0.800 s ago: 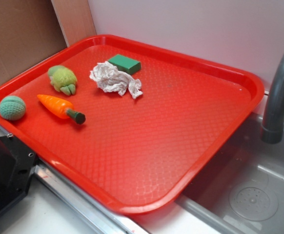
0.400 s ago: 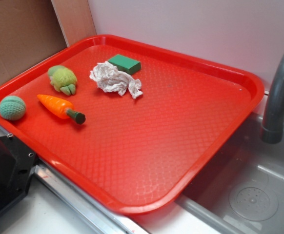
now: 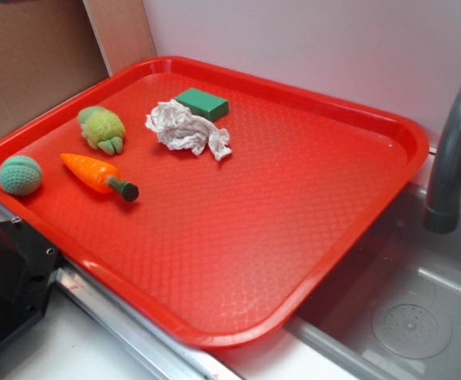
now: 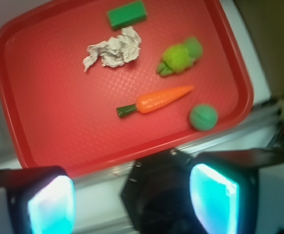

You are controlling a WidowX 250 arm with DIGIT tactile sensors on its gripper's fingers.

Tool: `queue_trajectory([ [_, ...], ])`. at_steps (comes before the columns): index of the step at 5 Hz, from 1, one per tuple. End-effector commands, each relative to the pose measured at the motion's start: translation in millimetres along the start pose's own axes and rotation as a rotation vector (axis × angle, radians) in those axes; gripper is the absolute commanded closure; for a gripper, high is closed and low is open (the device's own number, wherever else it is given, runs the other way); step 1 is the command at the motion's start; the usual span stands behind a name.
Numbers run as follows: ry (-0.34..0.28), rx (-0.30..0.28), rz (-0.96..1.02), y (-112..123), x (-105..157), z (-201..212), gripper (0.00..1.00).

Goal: Grab the green animal.

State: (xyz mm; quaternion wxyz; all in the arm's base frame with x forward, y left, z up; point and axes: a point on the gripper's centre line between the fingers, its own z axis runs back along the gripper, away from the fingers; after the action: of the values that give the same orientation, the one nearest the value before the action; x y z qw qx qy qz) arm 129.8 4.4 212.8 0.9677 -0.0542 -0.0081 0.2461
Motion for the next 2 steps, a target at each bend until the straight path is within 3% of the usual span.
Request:
queue_trajectory([
  [1, -0.084, -0.012, 0.426, 23, 52, -37, 0.00],
  [2, -0.171, -0.055, 0.616, 41, 74, -56, 0.00],
])
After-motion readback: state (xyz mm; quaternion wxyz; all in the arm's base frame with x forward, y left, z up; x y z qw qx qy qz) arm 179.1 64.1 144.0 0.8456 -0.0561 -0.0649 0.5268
